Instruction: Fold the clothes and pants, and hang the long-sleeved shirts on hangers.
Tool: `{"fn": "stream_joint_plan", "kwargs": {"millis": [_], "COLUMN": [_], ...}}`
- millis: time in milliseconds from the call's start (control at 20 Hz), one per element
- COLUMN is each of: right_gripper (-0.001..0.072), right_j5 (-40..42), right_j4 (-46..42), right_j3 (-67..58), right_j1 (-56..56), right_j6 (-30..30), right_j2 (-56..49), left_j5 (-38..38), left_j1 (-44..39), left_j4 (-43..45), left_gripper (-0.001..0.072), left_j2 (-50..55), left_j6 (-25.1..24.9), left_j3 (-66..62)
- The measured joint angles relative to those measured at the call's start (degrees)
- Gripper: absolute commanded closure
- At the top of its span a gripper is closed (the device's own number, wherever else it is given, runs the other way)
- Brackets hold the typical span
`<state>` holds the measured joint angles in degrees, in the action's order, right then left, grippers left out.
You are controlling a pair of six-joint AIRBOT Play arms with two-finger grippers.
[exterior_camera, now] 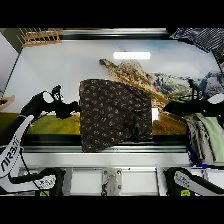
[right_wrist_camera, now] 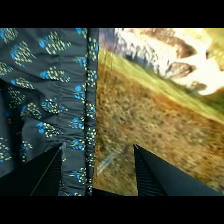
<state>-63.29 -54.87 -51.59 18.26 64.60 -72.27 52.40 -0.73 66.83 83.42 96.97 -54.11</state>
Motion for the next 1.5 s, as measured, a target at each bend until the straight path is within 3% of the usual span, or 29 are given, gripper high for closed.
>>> {"fn": "stream_joint_plan", "kwargs": {"millis": [300, 350, 450, 500, 550, 900, 950, 1000, 1050, 1100, 1150, 1250, 1500], "right_gripper": [0.0256, 0.0256, 0.0272, 0.0459, 0.0700, 0.0697, 0.0677, 0.0455, 0.0136, 0.0070, 0.0073, 0.0254, 0.0252], "right_j5": [3.61, 4.35, 5.60, 6.54, 7.80, 10.80, 11.23, 11.76, 12.17, 12.55, 12.50, 10.97, 5.20], "right_j4": [3.39, 4.44, 6.38, 6.97, 6.91, 4.00, 2.75, 1.75, 0.76, 0.35, -0.17, -0.76, -2.60], "right_j3": [0.24, 0.24, 0.11, -0.07, -0.28, -9.81, -11.58, -12.96, -14.21, -15.17, -16.13, -17.44, -15.08], "right_j1": [-6.10, -6.97, -8.83, -9.81, -10.71, -13.33, -13.40, -13.42, -13.40, -13.29, -13.07, -12.02, -7.78], "right_j6": [0.66, 0.70, 0.85, 0.85, 0.83, 3.04, 4.07, 4.63, 5.40, 5.60, 5.95, 6.43, 6.86], "right_j2": [-11.39, -12.39, -13.75, -14.16, -14.53, -15.21, -15.21, -15.21, -15.21, -15.21, -15.04, -13.86, -5.40], "left_j5": [0.17, 0.13, -0.20, -0.17, -0.50, -1.70, -1.88, -2.08, -2.08, -1.79, -0.79, 1.92, 6.49], "left_j1": [-0.20, -0.44, -0.85, -0.98, -1.09, -1.33, -1.36, -1.36, -1.16, -0.74, -0.07, 1.90, 7.78], "left_j4": [-3.74, -3.89, -3.54, -3.23, -3.32, -3.74, -3.72, -3.69, -3.63, -3.28, -2.69, -1.64, -0.63], "left_gripper": [0.0095, 0.0213, 0.0553, 0.0691, 0.0706, 0.0704, 0.0565, 0.0181, 0.0093, 0.0090, 0.0090, 0.0090, 0.0089], "left_j2": [8.09, 9.11, 10.99, 11.74, 12.26, 14.91, 15.06, 15.17, 15.21, 15.23, 15.21, 14.01, 2.36], "left_j6": [-2.58, -2.84, -3.21, -3.23, -3.48, -6.49, -7.15, -7.72, -8.09, -8.13, -8.13, -7.96, -7.96], "left_j3": [-7.30, -8.55, -10.97, -12.11, -13.53, -27.45, -29.22, -30.84, -32.22, -33.38, -34.40, -34.49, -17.68]}}
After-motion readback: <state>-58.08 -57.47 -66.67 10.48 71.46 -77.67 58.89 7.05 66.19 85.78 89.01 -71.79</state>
